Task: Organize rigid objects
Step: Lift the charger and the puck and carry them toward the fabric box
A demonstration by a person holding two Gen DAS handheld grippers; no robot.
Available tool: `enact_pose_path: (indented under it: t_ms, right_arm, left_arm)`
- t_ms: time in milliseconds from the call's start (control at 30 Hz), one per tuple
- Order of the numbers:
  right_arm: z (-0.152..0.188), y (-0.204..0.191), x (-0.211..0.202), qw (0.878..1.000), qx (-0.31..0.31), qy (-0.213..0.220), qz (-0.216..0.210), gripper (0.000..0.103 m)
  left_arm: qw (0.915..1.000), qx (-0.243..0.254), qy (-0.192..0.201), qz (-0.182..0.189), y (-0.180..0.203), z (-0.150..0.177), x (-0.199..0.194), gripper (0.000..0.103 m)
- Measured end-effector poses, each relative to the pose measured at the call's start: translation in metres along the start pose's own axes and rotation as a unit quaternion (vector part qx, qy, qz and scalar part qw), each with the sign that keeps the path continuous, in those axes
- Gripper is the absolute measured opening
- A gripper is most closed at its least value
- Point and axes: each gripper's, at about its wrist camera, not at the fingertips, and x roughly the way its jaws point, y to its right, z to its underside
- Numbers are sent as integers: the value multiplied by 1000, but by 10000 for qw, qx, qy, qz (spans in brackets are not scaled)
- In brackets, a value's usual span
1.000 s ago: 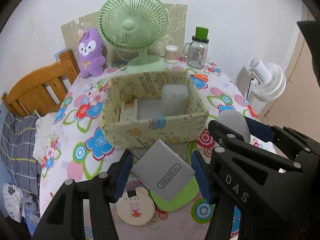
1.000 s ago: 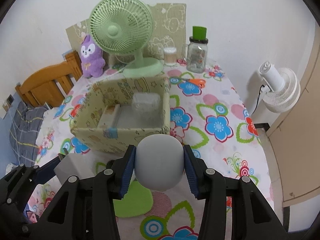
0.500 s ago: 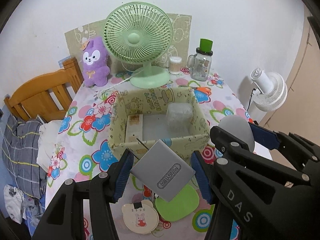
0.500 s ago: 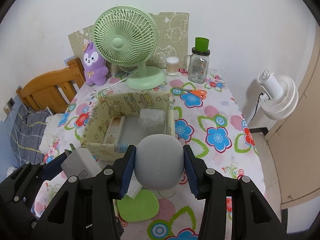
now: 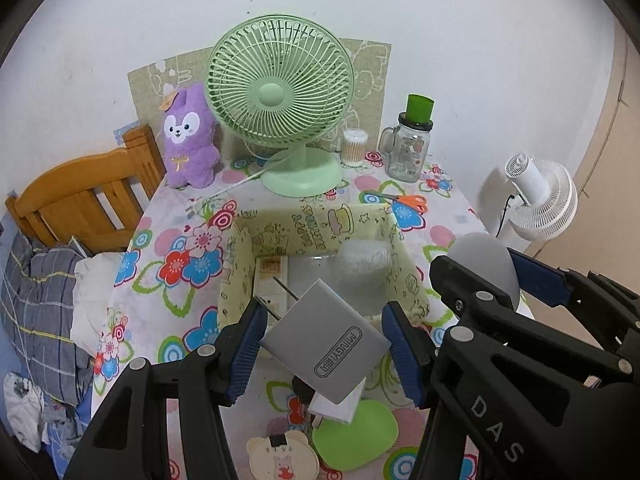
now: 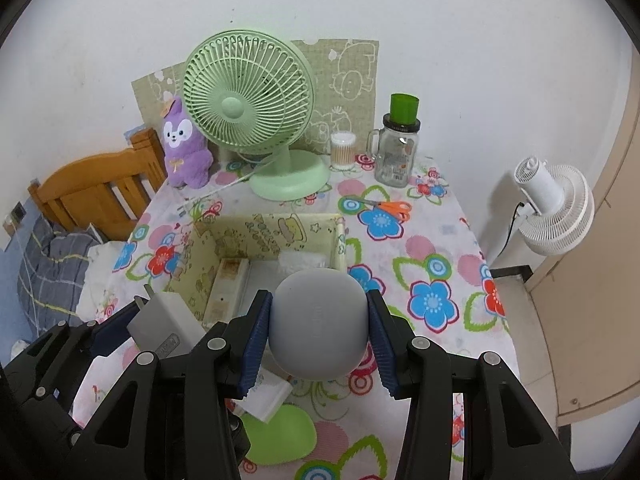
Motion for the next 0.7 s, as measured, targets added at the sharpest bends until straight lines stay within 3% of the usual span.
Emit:
enact_pose_path:
  t_ms: [700]
  right_arm:
    - [-28,-5,46,9999,-27,-95,-84,50]
  left_arm:
    - [9996,-232,-122,-44,-13,-25,47,61]
